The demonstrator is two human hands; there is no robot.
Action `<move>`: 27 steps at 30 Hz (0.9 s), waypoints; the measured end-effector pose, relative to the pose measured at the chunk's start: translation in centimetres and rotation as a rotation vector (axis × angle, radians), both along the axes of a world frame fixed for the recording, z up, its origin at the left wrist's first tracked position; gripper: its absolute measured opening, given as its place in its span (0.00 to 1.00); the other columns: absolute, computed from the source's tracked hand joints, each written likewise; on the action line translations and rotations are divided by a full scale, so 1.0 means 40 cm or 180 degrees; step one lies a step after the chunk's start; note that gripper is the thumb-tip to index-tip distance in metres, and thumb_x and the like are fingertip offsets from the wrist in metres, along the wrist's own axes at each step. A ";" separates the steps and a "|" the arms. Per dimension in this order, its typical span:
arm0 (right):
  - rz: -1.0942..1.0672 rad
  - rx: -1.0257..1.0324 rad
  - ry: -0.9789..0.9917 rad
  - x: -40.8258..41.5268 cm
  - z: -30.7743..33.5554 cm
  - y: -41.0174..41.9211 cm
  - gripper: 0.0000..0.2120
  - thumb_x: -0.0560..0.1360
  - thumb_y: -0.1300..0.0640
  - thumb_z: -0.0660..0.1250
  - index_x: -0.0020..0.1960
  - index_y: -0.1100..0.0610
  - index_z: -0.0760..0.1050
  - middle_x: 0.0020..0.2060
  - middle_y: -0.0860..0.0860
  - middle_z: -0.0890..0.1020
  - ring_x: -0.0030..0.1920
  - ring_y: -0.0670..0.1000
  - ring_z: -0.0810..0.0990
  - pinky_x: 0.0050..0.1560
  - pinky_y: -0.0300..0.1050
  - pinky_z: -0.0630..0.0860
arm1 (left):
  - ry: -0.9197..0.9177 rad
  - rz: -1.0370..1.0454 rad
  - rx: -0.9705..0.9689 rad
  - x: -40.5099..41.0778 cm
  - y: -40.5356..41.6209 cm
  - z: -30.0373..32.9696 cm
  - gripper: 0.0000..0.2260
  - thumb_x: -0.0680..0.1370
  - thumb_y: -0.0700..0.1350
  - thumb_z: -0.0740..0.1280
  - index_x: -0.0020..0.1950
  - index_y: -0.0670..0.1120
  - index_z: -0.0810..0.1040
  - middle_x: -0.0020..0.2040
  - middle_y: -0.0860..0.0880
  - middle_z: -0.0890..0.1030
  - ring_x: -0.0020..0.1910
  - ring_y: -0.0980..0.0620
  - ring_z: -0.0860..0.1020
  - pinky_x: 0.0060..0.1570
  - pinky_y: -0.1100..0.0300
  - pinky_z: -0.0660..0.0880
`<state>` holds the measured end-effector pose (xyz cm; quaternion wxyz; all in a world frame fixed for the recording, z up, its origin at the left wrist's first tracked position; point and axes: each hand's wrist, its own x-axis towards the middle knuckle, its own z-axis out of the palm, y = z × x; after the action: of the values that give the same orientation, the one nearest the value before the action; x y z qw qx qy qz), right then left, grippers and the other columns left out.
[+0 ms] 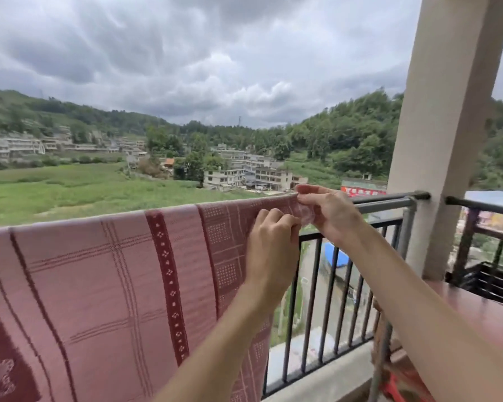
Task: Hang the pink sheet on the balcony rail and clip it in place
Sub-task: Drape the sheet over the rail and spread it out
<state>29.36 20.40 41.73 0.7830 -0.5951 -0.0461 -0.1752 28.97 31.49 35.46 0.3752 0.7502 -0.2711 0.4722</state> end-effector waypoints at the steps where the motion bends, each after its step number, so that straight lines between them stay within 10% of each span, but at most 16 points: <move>1: 0.0073 -0.0029 -0.0022 0.008 -0.002 -0.034 0.10 0.72 0.74 0.61 0.43 0.62 0.77 0.30 0.54 0.80 0.27 0.49 0.78 0.28 0.37 0.75 | -0.0014 0.0046 -0.0024 0.014 -0.037 0.001 0.05 0.72 0.36 0.69 0.46 0.41 0.83 0.39 0.46 0.81 0.43 0.47 0.76 0.45 0.56 0.72; 19: 0.0207 -0.0514 0.0031 0.187 0.004 -0.695 0.11 0.71 0.74 0.63 0.41 0.61 0.79 0.32 0.53 0.80 0.26 0.45 0.78 0.26 0.35 0.74 | 0.0250 0.0138 -0.0229 0.136 -0.694 0.003 0.06 0.76 0.40 0.67 0.49 0.42 0.82 0.42 0.48 0.81 0.45 0.49 0.76 0.49 0.52 0.75; 27: 0.0035 -0.1396 -0.0180 0.283 -0.025 -0.900 0.10 0.70 0.69 0.68 0.38 0.55 0.82 0.35 0.53 0.83 0.36 0.52 0.80 0.44 0.47 0.79 | 0.0275 0.0346 -0.0123 0.220 -0.886 -0.025 0.05 0.74 0.39 0.67 0.47 0.42 0.81 0.42 0.48 0.80 0.45 0.49 0.75 0.48 0.52 0.75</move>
<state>40.69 -15.59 40.72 0.6342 -0.7457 -0.1083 -0.1733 37.75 -3.96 34.47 0.3747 0.7761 -0.2043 0.4643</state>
